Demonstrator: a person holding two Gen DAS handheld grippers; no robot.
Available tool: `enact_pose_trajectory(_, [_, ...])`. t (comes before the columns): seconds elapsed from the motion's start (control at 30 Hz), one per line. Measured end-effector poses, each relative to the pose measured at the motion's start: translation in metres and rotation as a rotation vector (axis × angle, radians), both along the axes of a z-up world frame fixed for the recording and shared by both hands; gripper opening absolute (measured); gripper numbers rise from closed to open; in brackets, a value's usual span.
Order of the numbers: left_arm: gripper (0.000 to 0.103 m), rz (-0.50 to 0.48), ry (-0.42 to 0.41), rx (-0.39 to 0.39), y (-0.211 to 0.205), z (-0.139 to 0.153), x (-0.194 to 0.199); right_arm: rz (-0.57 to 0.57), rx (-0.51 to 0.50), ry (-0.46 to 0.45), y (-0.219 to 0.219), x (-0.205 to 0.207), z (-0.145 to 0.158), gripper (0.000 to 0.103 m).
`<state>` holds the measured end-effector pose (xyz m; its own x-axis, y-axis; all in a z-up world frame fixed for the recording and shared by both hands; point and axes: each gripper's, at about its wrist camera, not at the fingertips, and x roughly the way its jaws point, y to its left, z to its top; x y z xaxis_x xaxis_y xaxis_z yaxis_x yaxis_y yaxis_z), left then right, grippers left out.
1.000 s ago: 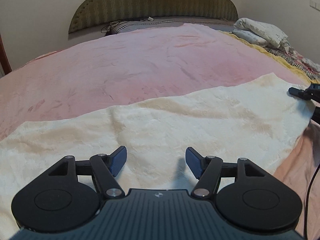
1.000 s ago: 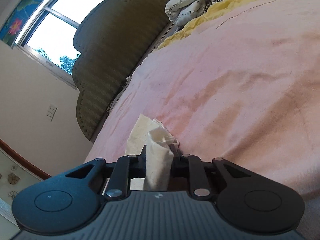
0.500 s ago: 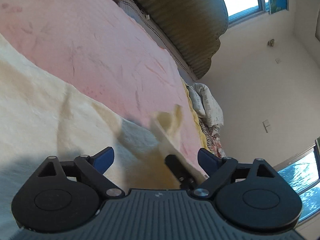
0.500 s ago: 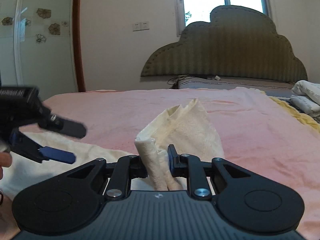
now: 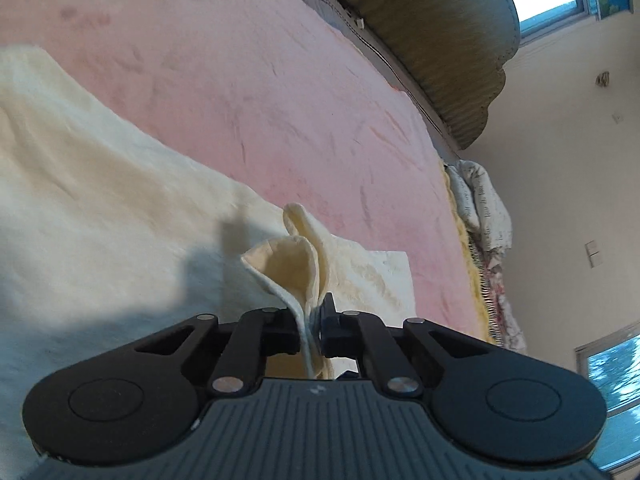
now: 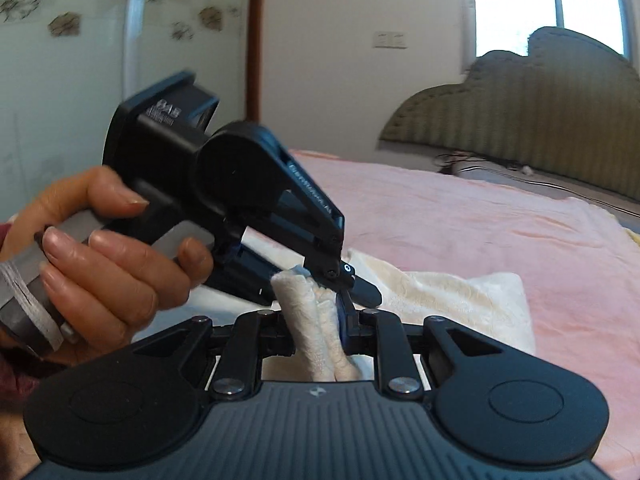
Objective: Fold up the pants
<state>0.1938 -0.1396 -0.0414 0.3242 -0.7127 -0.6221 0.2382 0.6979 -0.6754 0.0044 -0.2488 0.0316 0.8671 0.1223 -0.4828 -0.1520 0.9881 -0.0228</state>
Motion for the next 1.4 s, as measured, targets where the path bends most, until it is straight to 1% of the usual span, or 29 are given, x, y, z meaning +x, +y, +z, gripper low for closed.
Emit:
enact_pose_trajectory(0.07, [0.007, 0.015, -0.073, 0.075, 0.016, 0.010, -0.001, 0.056, -0.013, -0.003, 0.016, 0.009, 0.000, 0.019])
enact_pose_trajectory(0.13, [0.007, 0.038, -0.128, 0.118, 0.033, 0.017, -0.001, 0.111, -0.015, -0.004, 0.031, 0.020, 0.000, 0.019])
enact_pose_trajectory(0.2, [0.008, 0.035, -0.163, 0.178, 0.045, 0.019, 0.002, 0.161, -0.022, -0.009, 0.048, 0.031, -0.003, 0.019])
enact_pose_trajectory(0.23, [0.009, 0.029, -0.159, 0.223, 0.048, 0.017, 0.006, 0.182, -0.023, -0.006, 0.056, 0.036, -0.007, 0.019])
enact_pose_trajectory(0.27, [0.013, 0.027, -0.142, 0.257, 0.053, 0.012, 0.009, 0.200, -0.018, 0.007, 0.064, 0.042, -0.012, 0.019])
enact_pose_trajectory(0.3, [0.025, 0.036, -0.122, 0.272, 0.062, 0.009, 0.008, 0.217, -0.010, 0.032, 0.069, 0.048, -0.018, 0.019])
enact_pose_trajectory(0.33, [0.031, 0.052, -0.105, 0.269, 0.069, 0.005, 0.009, 0.228, -0.006, 0.070, 0.075, 0.055, -0.025, 0.021])
enact_pose_trajectory(0.37, [0.036, 0.065, -0.105, 0.261, 0.076, 0.005, 0.007, 0.227, -0.006, 0.104, 0.081, 0.058, -0.031, 0.023])
enact_pose_trajectory(0.43, [0.041, 0.084, -0.133, 0.272, 0.087, 0.009, 0.003, 0.227, -0.011, 0.142, 0.087, 0.056, -0.037, 0.034])
enact_pose_trajectory(0.47, [0.047, 0.109, -0.165, 0.306, 0.094, 0.013, -0.003, 0.236, -0.015, 0.138, 0.088, 0.051, -0.036, 0.038])
enact_pose_trajectory(0.5, [0.047, 0.141, -0.199, 0.348, 0.100, 0.018, -0.007, 0.253, -0.006, 0.130, 0.086, 0.044, -0.031, 0.047])
enact_pose_trajectory(0.57, [0.048, 0.193, -0.283, 0.425, 0.107, 0.029, -0.016, 0.293, 0.049, 0.108, 0.079, 0.028, -0.019, 0.048])
enact_pose_trajectory(0.6, [0.048, 0.211, -0.313, 0.454, 0.110, 0.034, -0.021, 0.314, 0.101, 0.084, 0.071, 0.019, -0.011, 0.048])
enact_pose_trajectory(0.63, [0.048, 0.226, -0.332, 0.472, 0.113, 0.038, -0.025, 0.324, 0.142, 0.054, 0.064, 0.011, -0.005, 0.048])
enact_pose_trajectory(0.67, [0.048, 0.235, -0.341, 0.480, 0.115, 0.042, -0.029, 0.310, 0.152, 0.028, 0.060, 0.006, 0.000, 0.048])
enact_pose_trajectory(0.7, [0.049, 0.243, -0.343, 0.485, 0.116, 0.044, -0.032, 0.272, 0.113, 0.012, 0.056, 0.003, 0.003, 0.048])
enact_pose_trajectory(0.73, [0.049, 0.253, -0.336, 0.487, 0.117, 0.047, -0.034, 0.244, 0.042, 0.011, 0.059, 0.000, 0.003, 0.048])
enact_pose_trajectory(0.8, [0.050, 0.245, -0.322, 0.468, 0.120, 0.050, -0.042, 0.239, -0.075, 0.038, 0.067, 0.001, -0.003, 0.048])
enact_pose_trajectory(0.83, [0.051, 0.236, -0.312, 0.452, 0.122, 0.051, -0.045, 0.249, -0.105, 0.050, 0.070, 0.000, -0.007, 0.048])
enact_pose_trajectory(0.9, [0.056, 0.229, -0.276, 0.411, 0.124, 0.052, -0.050, 0.273, -0.144, 0.064, 0.071, -0.003, -0.012, 0.047])
enact_pose_trajectory(0.93, [0.057, 0.224, -0.255, 0.386, 0.124, 0.052, -0.051, 0.280, -0.166, 0.066, 0.074, -0.005, -0.015, 0.047])
enact_pose_trajectory(1.07, [0.058, 0.183, -0.170, 0.269, 0.126, 0.050, -0.050, 0.239, -0.343, 0.048, 0.089, 0.001, -0.031, 0.047])
enact_pose_trajectory(1.13, [0.060, 0.150, -0.116, 0.205, 0.126, 0.048, -0.050, 0.223, -0.380, 0.034, 0.091, 0.004, -0.034, 0.046])
enact_pose_trajectory(1.17, [0.060, 0.138, -0.082, 0.173, 0.125, 0.046, -0.050, 0.230, -0.402, 0.035, 0.094, 0.010, -0.037, 0.044])
enact_pose_trajectory(1.23, [0.062, 0.110, -0.031, 0.127, 0.123, 0.041, -0.050, 0.268, -0.442, 0.043, 0.103, 0.013, -0.043, 0.019])
enact_pose_trajectory(1.27, [0.062, 0.096, -0.006, 0.111, 0.122, 0.039, -0.050, 0.281, -0.453, 0.040, 0.106, 0.013, -0.045, 0.015])
enact_pose_trajectory(1.3, [0.062, 0.094, 0.020, 0.097, 0.121, 0.036, -0.049, 0.285, -0.464, 0.035, 0.109, 0.011, -0.044, 0.013])
enact_pose_trajectory(1.33, [0.063, 0.092, 0.045, 0.076, 0.121, 0.033, -0.048, 0.282, -0.449, 0.031, 0.109, 0.013, -0.040, 0.011])
enact_pose_trajectory(1.4, [0.065, 0.074, 0.091, 0.035, 0.119, 0.027, -0.045, 0.257, -0.317, 0.026, 0.092, 0.014, -0.030, 0.010])
